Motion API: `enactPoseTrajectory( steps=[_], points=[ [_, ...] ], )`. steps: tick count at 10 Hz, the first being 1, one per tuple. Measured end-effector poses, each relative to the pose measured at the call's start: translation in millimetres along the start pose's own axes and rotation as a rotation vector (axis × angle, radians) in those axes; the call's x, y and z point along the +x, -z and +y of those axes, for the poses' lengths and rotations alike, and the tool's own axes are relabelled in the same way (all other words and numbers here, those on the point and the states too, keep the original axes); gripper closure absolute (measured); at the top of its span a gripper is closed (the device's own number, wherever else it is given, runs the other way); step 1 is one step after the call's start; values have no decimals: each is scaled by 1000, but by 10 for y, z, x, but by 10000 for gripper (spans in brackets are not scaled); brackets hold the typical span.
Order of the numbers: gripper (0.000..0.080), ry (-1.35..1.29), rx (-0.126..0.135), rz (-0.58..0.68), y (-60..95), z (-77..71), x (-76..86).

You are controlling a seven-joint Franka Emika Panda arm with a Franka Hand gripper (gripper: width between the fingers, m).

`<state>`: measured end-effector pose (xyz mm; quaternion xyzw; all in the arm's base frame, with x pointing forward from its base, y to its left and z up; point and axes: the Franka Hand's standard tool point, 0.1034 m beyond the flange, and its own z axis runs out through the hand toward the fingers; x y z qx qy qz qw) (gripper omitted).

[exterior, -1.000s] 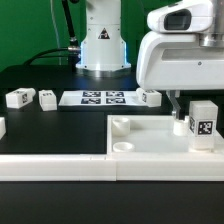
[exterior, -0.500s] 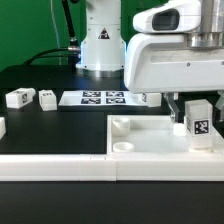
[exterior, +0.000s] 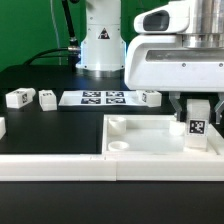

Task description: Assemble square table

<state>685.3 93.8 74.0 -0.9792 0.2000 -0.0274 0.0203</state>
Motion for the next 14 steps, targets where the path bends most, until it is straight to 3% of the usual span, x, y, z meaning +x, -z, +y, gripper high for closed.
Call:
enactPoseTrajectory(
  steps=[2, 5, 7, 9, 10, 11, 12, 13, 14],
  points=[
    [509, -315, -9, -5, 0, -18, -30],
    [509, -781, 48, -44, -35, 24, -31],
    [509, -1083, 39, -66, -39, 32, -52],
    [509, -1192, 35, -76, -41, 25, -56],
    [411, -1190, 36, -78, -44, 16, -63],
    [237, -1124, 39, -76, -43, 15, -63],
    [237, -1005, 23, -89, -28, 3, -104],
    [164, -796, 30, -75, -6, -42, -115],
    [153, -583, 45, -53, 0, -89, -165]
  ],
)
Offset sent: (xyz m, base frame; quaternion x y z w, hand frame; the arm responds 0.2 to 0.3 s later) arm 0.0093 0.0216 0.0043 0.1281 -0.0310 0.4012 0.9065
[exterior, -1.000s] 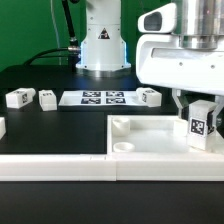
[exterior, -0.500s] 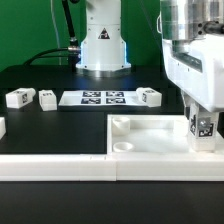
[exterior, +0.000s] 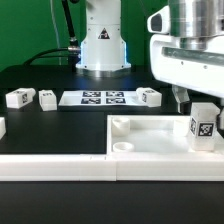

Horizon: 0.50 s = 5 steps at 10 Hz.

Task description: Assemble square table

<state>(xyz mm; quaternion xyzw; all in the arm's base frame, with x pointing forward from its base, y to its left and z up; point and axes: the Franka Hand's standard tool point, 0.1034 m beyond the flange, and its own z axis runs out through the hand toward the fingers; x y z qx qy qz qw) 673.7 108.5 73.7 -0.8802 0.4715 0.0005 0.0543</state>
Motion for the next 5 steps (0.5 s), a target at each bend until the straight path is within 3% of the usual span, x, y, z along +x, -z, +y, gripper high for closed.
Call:
enactPoseTrajectory(
  steps=[5],
  points=[
    [150, 413, -4, 46, -39, -26, -27]
  ],
)
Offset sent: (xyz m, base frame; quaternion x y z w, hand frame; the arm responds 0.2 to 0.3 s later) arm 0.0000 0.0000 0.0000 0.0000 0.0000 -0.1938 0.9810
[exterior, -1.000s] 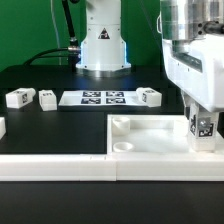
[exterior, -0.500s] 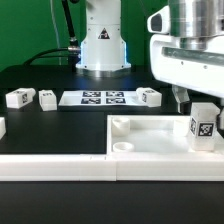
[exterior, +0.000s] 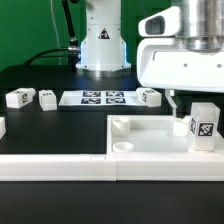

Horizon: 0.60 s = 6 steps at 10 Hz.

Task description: Assemble square table

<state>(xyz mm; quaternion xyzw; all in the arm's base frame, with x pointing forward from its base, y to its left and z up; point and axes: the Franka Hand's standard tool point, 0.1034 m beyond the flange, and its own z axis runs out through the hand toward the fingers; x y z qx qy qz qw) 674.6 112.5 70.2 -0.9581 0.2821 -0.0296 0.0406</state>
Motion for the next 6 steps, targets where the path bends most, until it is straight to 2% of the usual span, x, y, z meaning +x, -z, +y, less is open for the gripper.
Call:
enactPoseTrajectory(
  steps=[1, 2, 3, 5, 6],
  points=[
    [150, 202, -46, 36, 22, -32, 7],
    [150, 353, -43, 73, 40, -61, 61],
    [150, 453, -27, 110, 31, -85, 90],
    [150, 487, -22, 117, 6, -80, 76],
    [175, 473, -21, 117, 4, -80, 74]
  ],
)
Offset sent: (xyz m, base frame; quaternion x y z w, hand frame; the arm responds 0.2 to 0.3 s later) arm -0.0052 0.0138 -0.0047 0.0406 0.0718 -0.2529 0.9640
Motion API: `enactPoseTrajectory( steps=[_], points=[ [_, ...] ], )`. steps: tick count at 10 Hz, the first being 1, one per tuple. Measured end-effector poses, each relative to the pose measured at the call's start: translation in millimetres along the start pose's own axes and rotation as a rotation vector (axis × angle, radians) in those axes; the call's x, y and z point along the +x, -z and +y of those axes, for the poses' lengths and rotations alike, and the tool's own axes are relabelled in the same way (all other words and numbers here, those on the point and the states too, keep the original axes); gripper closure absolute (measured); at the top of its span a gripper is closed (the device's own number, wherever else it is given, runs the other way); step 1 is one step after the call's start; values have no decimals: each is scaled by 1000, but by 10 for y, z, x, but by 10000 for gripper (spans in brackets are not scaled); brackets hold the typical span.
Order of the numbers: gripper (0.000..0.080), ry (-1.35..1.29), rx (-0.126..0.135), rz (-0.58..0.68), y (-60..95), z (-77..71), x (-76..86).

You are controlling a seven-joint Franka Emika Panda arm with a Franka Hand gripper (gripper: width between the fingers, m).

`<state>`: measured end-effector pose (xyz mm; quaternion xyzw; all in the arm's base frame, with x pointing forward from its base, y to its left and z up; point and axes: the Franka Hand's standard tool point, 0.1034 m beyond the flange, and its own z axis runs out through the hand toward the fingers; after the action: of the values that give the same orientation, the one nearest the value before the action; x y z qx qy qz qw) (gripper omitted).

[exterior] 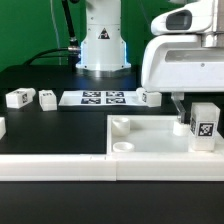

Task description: Assemble square table

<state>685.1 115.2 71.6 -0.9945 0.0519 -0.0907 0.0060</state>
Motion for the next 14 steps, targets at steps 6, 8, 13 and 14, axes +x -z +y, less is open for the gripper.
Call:
enactPoseTrajectory(
  steps=[6, 8, 13, 14],
  points=[
    [500, -344, -14, 2, -17, 125, 16],
    [500, -670, 19, -16, -25, 198, 8],
    [501, -1278, 102, -151, -17, 246, -59],
    [501, -1354, 95, -158, -17, 244, -63]
  ],
)
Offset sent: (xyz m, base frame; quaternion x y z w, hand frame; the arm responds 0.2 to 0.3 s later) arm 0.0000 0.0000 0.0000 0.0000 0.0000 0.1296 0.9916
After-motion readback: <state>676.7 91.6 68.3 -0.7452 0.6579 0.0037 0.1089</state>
